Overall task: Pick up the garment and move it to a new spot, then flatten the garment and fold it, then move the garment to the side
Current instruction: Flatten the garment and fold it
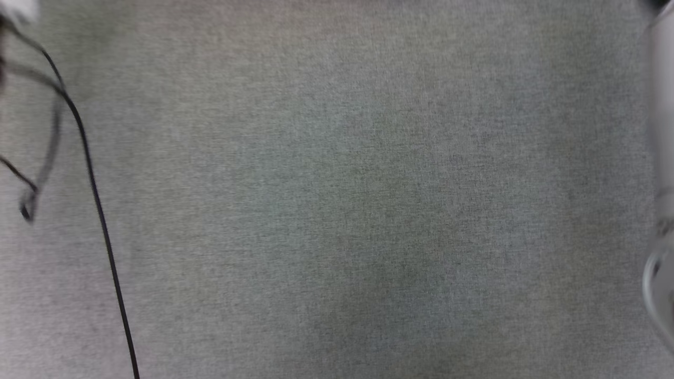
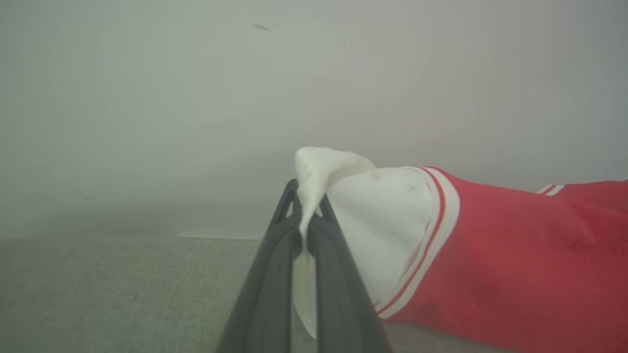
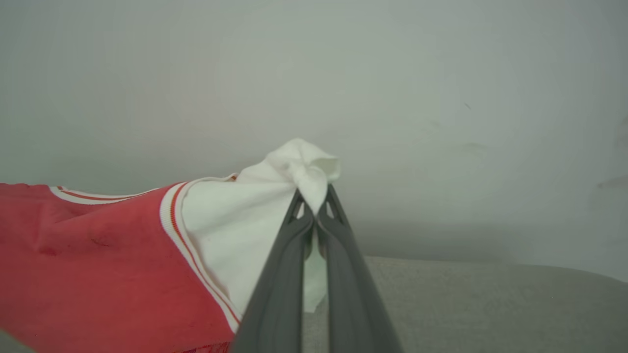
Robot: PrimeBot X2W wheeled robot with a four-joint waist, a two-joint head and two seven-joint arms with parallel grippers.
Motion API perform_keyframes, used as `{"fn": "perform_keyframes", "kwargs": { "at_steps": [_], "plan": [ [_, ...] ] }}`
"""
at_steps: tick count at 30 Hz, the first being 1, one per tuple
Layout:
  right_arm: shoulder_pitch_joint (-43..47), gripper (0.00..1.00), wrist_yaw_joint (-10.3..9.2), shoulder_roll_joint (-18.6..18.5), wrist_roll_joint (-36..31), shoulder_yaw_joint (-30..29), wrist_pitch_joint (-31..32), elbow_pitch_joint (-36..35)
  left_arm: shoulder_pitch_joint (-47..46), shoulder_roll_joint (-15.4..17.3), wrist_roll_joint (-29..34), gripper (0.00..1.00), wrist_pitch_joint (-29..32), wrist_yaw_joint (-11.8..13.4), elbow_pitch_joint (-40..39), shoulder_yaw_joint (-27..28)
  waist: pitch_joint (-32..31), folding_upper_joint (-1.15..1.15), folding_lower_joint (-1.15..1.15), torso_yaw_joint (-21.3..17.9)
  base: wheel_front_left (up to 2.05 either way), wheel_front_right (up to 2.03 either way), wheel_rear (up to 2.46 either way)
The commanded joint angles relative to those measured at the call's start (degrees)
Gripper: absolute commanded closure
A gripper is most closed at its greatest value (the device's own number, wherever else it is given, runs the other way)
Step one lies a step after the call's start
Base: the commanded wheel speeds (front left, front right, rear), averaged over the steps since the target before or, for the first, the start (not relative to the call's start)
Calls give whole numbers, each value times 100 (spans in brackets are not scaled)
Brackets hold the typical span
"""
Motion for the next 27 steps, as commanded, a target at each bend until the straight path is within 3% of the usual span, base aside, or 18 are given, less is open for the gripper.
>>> {"fn": "perform_keyframes", "kwargs": {
  "at_steps": [1, 6, 11, 20, 27],
  "plan": [
    [278, 100, -8, -40, 79, 98, -95, 29, 287, 34, -134, 100, -104, -10, -103, -57, -127, 0, -1, 68, 0, 0, 0],
    [1424, 100, -7, -54, 684, 369, -322, -74, 1378, 58, -591, 100, -352, -5, -471, -142, -417, 0, -1, 142, 0, 0, 0],
    [2579, 100, -7, -156, 1233, 615, -369, -507, 2440, 110, -656, 100, -436, -6, -927, -28, -770, 0, -1, 193, 0, 0, 0],
    [4635, 100, -7, -338, 1862, 444, -199, -1775, 4287, -298, -99, 100, -440, 0, -1866, 1011, -1528, 0, -1, 330, 0, 0, 0],
    [6188, 100, -7, -84, 2041, 95, 128, -2813, 5668, -558, 248, 100, -441, 89, -2370, 1281, -2135, 0, -1, 321, 0, 0, 0]
  ]
}}
